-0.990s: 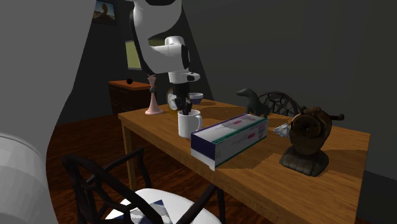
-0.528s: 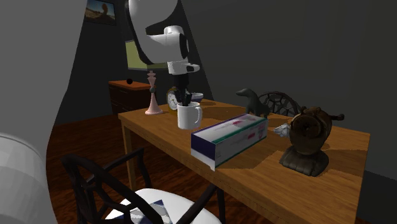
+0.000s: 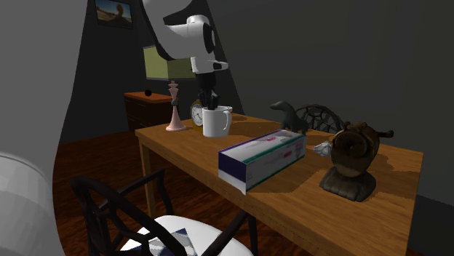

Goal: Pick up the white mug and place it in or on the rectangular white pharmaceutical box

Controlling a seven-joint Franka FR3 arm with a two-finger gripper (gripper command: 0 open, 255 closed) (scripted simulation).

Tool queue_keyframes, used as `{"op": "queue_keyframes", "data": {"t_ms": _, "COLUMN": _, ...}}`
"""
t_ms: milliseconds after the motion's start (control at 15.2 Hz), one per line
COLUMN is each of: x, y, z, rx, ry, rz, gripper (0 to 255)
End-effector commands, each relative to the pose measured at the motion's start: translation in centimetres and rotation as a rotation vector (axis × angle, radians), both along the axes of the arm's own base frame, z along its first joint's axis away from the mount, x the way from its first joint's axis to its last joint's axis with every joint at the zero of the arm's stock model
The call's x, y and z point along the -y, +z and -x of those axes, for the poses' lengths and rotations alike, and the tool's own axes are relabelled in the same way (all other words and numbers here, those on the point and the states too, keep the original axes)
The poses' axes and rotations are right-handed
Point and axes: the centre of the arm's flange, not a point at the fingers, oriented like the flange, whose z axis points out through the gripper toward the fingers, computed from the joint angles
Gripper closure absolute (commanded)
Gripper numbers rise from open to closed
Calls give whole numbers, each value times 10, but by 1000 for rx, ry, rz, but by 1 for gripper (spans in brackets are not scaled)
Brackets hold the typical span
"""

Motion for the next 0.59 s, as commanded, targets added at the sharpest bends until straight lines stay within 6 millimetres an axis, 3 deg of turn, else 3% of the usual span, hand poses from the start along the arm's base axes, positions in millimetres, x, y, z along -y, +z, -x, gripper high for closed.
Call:
{"op": "queue_keyframes", "data": {"t_ms": 0, "x": 0, "y": 11, "z": -1, "rx": 0, "ry": 0, "rz": 0, "gripper": 255}}
{"op": "queue_keyframes", "data": {"t_ms": 528, "x": 0, "y": 53, "z": -1, "rx": 0, "ry": 0, "rz": 0, "gripper": 255}}
